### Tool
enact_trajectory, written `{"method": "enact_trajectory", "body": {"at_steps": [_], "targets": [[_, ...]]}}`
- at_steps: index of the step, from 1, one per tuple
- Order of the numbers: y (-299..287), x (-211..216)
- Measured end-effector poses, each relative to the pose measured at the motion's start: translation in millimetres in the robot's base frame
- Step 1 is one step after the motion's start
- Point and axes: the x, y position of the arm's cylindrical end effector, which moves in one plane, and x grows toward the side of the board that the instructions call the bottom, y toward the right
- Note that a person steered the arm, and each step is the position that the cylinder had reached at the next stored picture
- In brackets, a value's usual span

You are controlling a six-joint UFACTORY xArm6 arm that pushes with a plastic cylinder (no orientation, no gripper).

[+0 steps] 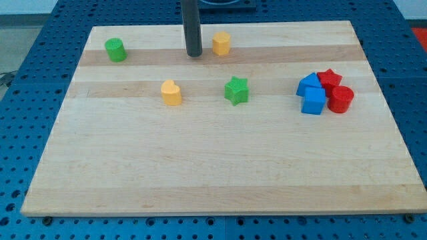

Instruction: Slide the red circle to the top right corner of the board

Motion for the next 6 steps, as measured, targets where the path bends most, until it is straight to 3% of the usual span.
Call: {"method": "enact_trajectory", "body": {"at_steps": [1, 3, 4, 5, 6], "targets": [[4, 38], [50, 205], [104, 284], [225, 320], [307, 320]]}}
